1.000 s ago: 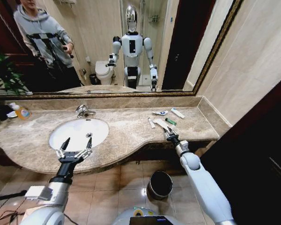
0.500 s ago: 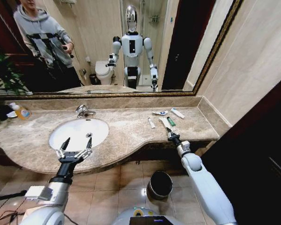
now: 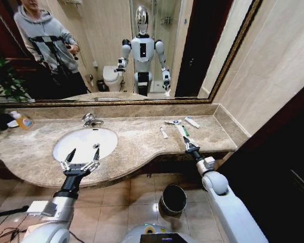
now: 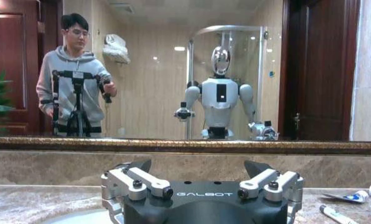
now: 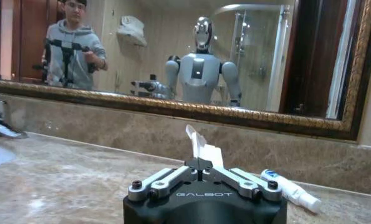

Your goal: Pick up the trash from the sink and place it in the trash bin.

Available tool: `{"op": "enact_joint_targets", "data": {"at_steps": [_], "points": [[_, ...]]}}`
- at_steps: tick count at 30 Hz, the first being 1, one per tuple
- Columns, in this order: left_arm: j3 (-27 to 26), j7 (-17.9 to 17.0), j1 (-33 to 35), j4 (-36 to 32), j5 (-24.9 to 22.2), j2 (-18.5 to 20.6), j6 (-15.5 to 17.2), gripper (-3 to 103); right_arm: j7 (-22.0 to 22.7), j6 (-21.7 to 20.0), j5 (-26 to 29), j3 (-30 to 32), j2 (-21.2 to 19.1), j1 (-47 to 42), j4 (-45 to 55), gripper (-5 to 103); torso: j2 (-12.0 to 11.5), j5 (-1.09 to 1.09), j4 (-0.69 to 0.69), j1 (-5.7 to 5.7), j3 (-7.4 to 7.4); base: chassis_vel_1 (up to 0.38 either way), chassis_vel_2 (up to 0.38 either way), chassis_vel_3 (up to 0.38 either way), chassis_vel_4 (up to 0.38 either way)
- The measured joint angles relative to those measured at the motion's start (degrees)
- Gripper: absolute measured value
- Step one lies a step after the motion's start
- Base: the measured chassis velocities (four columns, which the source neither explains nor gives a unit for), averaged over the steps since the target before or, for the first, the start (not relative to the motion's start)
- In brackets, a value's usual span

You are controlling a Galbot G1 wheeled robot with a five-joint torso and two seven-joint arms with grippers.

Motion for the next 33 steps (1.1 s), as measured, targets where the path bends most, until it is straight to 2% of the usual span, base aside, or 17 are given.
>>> {"op": "enact_joint_targets", "data": {"at_steps": [3,8,11,13,16,19,20,25,27,30,32,33], "points": [[0.0,0.0,0.0,0.0,0.0,0.0,0.0,100,0.17,1.14,0.01,0.71,0.5,-3.75,2.4,0,0.0,0.0,0.0,0.0,0.0,0.0,0.0,0.0,0.0],[0.0,0.0,0.0,0.0,0.0,-0.01,0.0,100,-0.6,5.73,-0.79,2.45,2.68,-12.58,5.08,0,0.0,-0.01,0.0,0.0,0.0,0.0,0.0,0.0,0.0],[0.0,0.0,0.0,0.0,0.0,0.0,0.0,100,-1.99,10.4,-1.73,3.24,4.68,-20.08,5.07,0,0.0,-0.01,0.0,0.0,0.0,0.0,0.0,0.0,0.0],[0.0,-0.01,0.0,0.0,0.0,0.0,0.0,100,-2.28,11.53,-2.04,3.33,5.22,-21.75,4.65,0,0.0,-0.01,-0.01,0.0,0.0,0.0,0.0,0.0,0.0],[0.0,0.0,0.0,0.0,0.0,0.0,0.0,100,-2.74,16.78,-3.46,3.25,7.11,-26.52,1.78,0,0.0,0.0,0.0,0.0,0.0,0.0,0.0,0.0,0.0],[0.0,0.0,0.0,0.0,0.0,-0.01,0.0,100,-2.8,19.11,-3.9,3.03,7.82,-28.16,0.28,0,0.0,0.0,-0.01,0.0,0.0,0.0,0.0,0.0,0.0],[0.0,0.0,0.0,0.0,0.0,0.0,0.0,100,-2.8,21.52,-4.1,2.7,8.17,-29.33,-1.48,0,0.0,-0.01,0.0,0.0,0.0,0.0,0.0,0.0,0.0],[0.0,0.0,0.0,0.0,0.0,0.0,0.0,100,-2.73,25.92,-5.66,1.34,8.39,-29.71,-8.56,0,0.0,-0.01,0.0,0.0,0.0,0.0,0.0,0.0,0.0],[0.0,0.0,0.0,0.0,0.0,0.0,0.0,100,-2.72,26.44,-6.24,0.98,8.51,-29.25,-10.49,0,0.0,0.0,0.0,0.0,0.0,0.0,0.0,0.0,0.0],[0.0,0.0,0.0,0.0,0.0,0.0,0.0,100,-2.85,28.5,-9.34,-0.13,9.02,-25.7,-19.43,0,-0.01,0.0,-0.01,0.0,0.0,0.0,0.0,0.0,0.0],[0.0,0.0,0.0,0.0,0.0,0.0,0.0,100,-2.95,28.7,-9.81,-0.24,9.1,-24.95,-20.73,0,-0.01,0.0,-0.01,0.0,0.01,0.0,0.0,0.0,0.0],[0.0,0.0,0.0,0.0,0.0,0.0,0.0,100,-3.23,29.23,-11.33,-0.44,9.51,-22.02,-25.37,0,-0.01,0.01,0.0,0.0,0.0,0.0,0.0,0.0,0.0]]}}
